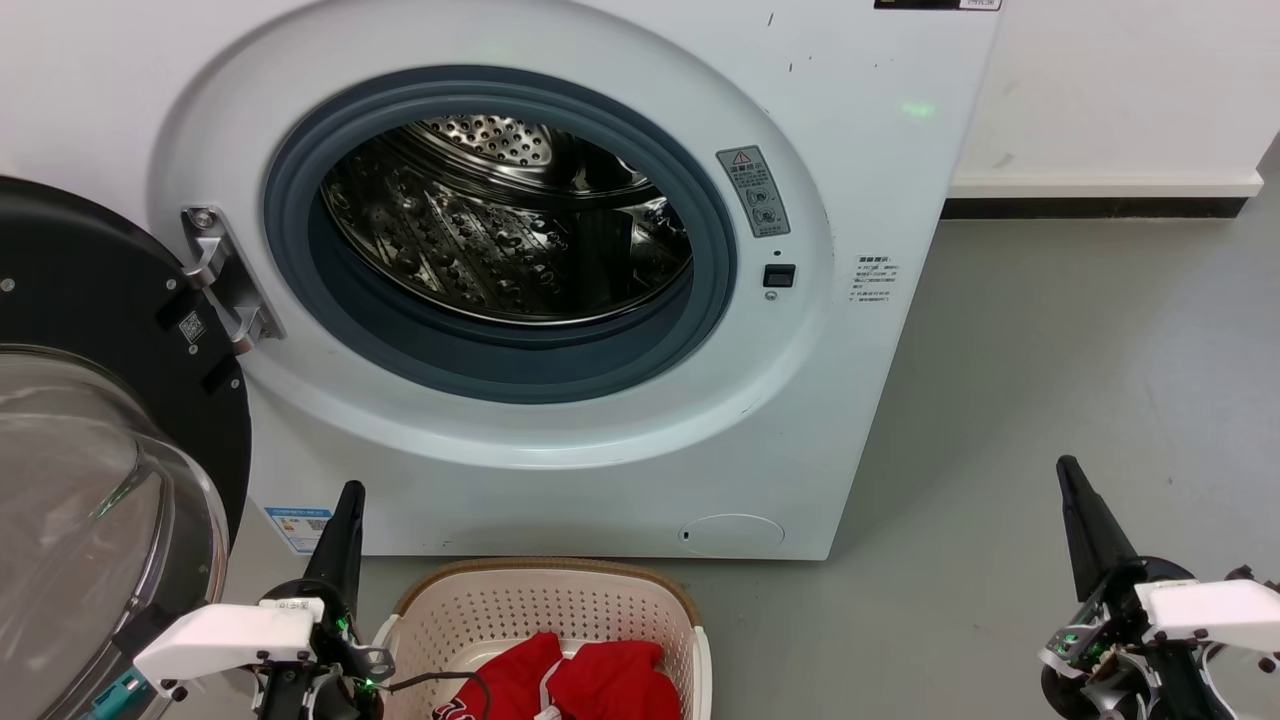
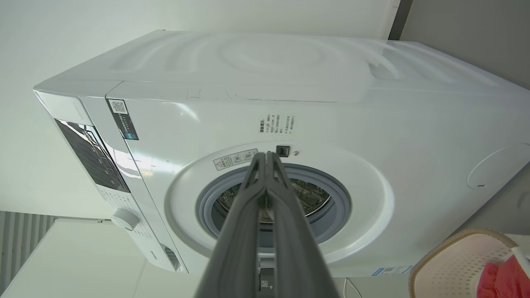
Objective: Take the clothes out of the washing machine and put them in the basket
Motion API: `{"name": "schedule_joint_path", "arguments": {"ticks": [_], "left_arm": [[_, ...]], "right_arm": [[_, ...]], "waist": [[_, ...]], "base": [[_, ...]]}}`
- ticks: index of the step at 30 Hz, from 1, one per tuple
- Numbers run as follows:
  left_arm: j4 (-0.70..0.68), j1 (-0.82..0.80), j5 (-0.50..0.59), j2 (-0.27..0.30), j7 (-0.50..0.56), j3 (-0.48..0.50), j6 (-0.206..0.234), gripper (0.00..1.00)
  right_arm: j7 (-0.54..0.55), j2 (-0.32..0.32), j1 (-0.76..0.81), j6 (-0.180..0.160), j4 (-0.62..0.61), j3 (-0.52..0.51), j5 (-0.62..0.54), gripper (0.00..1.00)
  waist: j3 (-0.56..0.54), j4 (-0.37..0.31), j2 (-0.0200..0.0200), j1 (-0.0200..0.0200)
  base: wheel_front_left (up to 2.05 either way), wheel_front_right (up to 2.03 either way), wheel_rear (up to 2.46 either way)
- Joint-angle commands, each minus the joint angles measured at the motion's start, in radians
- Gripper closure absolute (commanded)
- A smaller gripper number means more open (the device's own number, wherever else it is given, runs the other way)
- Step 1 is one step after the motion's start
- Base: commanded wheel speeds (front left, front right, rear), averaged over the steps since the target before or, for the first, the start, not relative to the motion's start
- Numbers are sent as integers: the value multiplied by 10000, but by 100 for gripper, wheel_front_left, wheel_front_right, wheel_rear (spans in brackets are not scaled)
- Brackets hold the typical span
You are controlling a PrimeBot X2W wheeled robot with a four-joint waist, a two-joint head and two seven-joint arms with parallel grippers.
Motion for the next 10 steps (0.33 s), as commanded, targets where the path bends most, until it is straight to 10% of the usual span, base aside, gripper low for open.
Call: {"name": "schedule_joint_path", "arguments": {"ticks": [1,10], "left_arm": [[29,-177,-251,-18,73,53,-60,100],[71,-224,-662,-22,175,81,-118,100]], "right_arm": [[71,-48,-229,-3,31,0,242,100],[173,-49,-263,-3,64,-1,657,100]], "waist": [[13,2,0,0],[60,8,0,0]], "base": [[0,0,0],[0,0,0]]}}
